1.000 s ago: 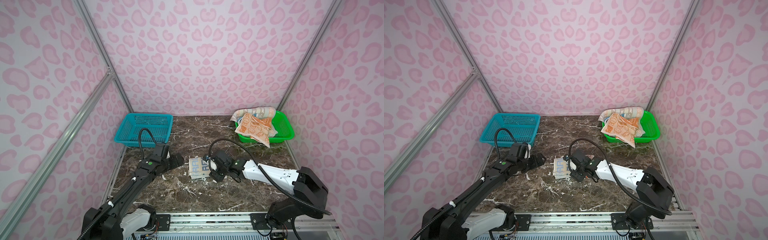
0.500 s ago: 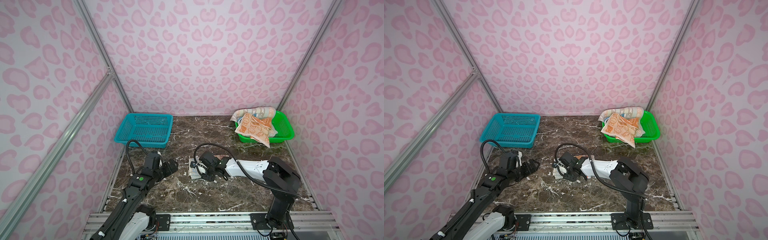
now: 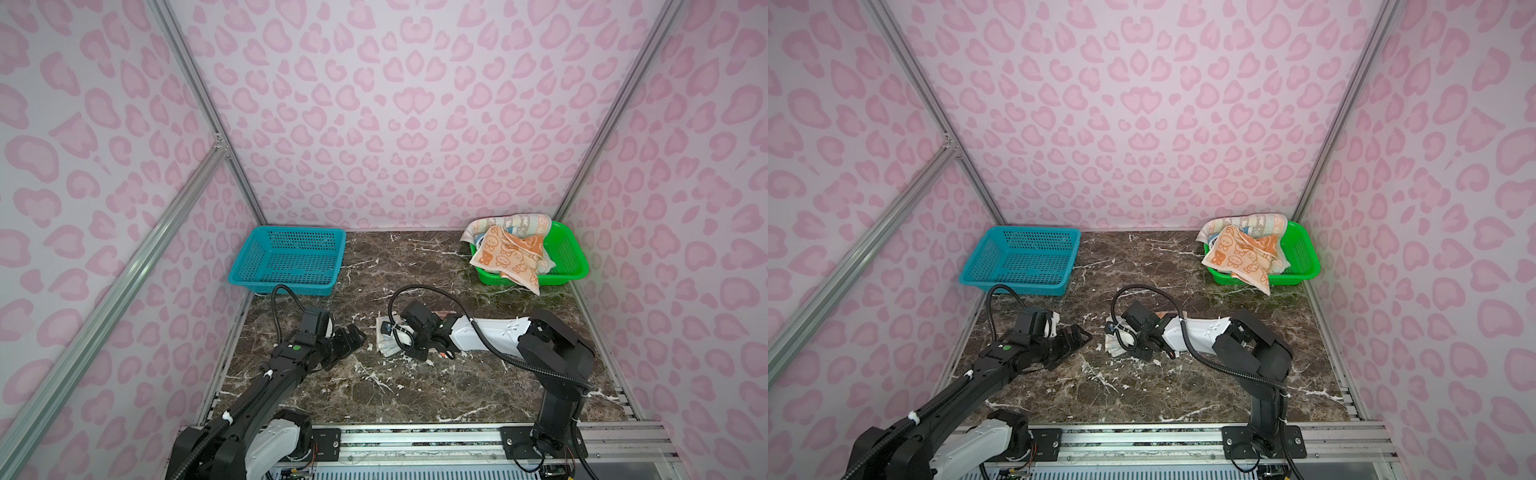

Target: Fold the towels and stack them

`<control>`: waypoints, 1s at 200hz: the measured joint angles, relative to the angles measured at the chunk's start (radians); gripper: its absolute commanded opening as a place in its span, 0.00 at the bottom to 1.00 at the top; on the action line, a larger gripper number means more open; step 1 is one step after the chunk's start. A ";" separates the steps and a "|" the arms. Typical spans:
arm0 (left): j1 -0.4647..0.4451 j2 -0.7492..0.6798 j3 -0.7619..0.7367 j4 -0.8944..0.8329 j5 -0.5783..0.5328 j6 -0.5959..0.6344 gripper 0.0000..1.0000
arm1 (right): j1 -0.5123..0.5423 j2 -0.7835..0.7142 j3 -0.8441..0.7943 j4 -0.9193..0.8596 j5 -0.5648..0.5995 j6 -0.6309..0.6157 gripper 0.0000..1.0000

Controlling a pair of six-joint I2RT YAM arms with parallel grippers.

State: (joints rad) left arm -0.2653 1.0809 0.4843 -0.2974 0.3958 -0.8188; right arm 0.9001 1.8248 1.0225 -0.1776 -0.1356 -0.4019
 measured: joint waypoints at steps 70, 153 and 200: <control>-0.031 0.238 0.048 0.201 0.161 -0.048 0.99 | -0.018 -0.042 -0.096 0.161 -0.092 0.107 0.07; -0.123 0.509 0.116 0.444 0.306 -0.105 0.77 | -0.034 -0.060 -0.154 0.282 -0.127 0.182 0.12; -0.140 0.558 0.148 0.470 0.309 -0.129 0.76 | -0.038 -0.077 -0.182 0.314 -0.126 0.189 0.16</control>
State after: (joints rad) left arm -0.4053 1.6390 0.6327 0.1726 0.7044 -0.9482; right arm 0.8619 1.7473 0.8406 0.1360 -0.2615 -0.2131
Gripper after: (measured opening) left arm 0.742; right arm 0.123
